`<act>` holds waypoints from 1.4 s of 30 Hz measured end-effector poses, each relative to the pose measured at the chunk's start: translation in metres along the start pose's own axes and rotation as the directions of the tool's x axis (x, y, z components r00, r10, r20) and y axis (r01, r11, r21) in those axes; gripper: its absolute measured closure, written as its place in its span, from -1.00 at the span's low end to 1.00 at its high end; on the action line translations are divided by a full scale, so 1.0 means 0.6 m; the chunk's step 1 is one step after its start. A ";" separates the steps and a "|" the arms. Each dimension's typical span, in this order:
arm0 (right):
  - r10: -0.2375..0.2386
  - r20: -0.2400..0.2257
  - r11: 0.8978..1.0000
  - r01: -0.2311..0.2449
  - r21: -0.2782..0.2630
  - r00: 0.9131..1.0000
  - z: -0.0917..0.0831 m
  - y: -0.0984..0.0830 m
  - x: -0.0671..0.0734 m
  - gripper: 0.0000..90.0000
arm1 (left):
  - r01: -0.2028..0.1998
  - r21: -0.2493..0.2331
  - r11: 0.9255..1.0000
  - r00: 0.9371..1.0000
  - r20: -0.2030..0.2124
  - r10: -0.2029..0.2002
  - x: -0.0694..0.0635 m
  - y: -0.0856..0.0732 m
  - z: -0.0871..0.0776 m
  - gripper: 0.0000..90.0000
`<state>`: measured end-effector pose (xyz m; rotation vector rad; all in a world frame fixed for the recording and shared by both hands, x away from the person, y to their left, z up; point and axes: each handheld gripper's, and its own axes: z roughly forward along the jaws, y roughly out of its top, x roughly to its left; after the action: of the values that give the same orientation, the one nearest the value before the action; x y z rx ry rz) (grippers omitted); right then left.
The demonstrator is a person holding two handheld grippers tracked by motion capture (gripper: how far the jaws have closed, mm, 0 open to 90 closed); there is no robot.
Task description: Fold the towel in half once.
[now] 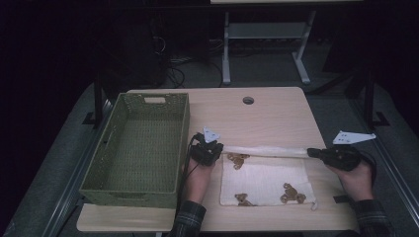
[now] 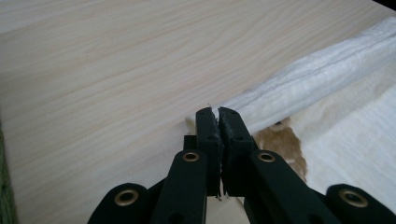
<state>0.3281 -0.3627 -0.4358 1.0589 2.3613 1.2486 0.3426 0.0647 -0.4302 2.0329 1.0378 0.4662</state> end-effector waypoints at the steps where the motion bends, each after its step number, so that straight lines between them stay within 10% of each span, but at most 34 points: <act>1: 0.001 0.000 1.000 -0.001 0.002 1.000 -0.001 -0.002 0.002 0.97 | 0.003 0.000 1.000 1.000 0.002 -0.003 -0.003 -0.004 -0.003 0.94; 42: -0.026 -0.061 0.998 0.029 0.060 0.998 -0.060 -0.102 0.111 0.97 | 0.025 -0.005 1.000 0.997 0.075 -0.024 -0.100 -0.124 -0.129 0.94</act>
<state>0.2330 -0.3594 -0.4567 1.0170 2.4647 1.2224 0.2208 0.0801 -0.4387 2.0142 1.0138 0.3774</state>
